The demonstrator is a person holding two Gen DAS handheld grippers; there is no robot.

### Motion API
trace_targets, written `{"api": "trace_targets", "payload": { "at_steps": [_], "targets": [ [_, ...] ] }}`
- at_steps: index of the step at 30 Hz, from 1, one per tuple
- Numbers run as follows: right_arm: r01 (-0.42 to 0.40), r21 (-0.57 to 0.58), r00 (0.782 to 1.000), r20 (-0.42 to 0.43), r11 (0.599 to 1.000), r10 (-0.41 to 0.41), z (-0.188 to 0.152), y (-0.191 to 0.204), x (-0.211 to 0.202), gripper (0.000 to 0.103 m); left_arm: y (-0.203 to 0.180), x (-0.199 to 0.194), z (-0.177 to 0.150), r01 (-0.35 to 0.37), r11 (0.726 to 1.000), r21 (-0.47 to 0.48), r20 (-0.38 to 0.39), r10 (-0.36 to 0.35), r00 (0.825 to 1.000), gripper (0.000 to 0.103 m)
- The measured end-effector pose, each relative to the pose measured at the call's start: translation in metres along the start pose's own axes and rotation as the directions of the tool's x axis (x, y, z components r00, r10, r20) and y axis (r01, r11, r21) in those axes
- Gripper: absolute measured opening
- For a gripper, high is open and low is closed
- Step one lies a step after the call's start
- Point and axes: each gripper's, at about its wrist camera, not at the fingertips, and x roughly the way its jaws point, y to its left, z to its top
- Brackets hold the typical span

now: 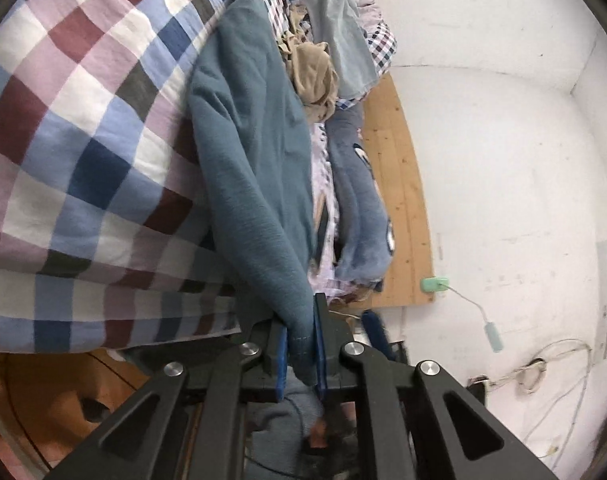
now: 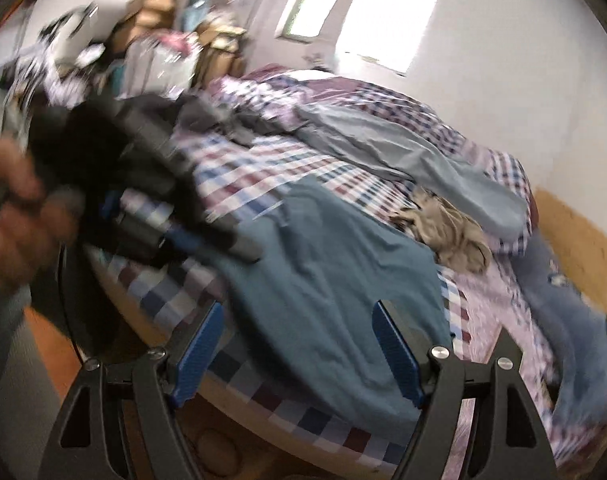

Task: Fold clothes
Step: 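Close both tools on the folded teal shirt edge, then lift the folded teal shirt with both tools and carry it off the bed center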

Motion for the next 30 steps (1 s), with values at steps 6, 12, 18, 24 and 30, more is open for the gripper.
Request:
{"api": "trace_targets", "payload": {
  "at_steps": [6, 12, 18, 24, 30],
  "targets": [
    [0.083, -0.142, 0.996, -0.033, 0.986, -0.088, -0.003, 0.025, 0.026, 0.079, -0.011, 0.003, 0.002, 0.054, 0.999, -0.003, -0.007, -0.054, 0.999, 0.01],
    [0.17, -0.241, 0.985, 0.004, 0.955, -0.175, 0.0, 0.042, 0.048, 0.079, -0.012, 0.011, 0.007, 0.091, 0.996, -0.024, -0.011, -0.091, 0.996, 0.01],
    [0.2, -0.278, 0.978, 0.006, 0.94, -0.207, 0.003, 0.045, 0.069, 0.076, -0.011, 0.018, 0.011, 0.128, 0.991, -0.046, -0.016, -0.129, 0.992, 0.01],
    [0.262, -0.323, 0.962, 0.007, 0.91, -0.274, 0.005, 0.045, 0.087, 0.041, -0.004, 0.018, 0.012, 0.152, 0.985, -0.084, -0.025, -0.155, 0.988, 0.01],
    [0.253, -0.286, 0.963, -0.023, 0.924, -0.27, 0.01, 0.035, 0.093, 0.009, 0.001, 0.017, 0.012, 0.162, 0.982, -0.094, -0.021, -0.164, 0.986, 0.018]
  ]
}}
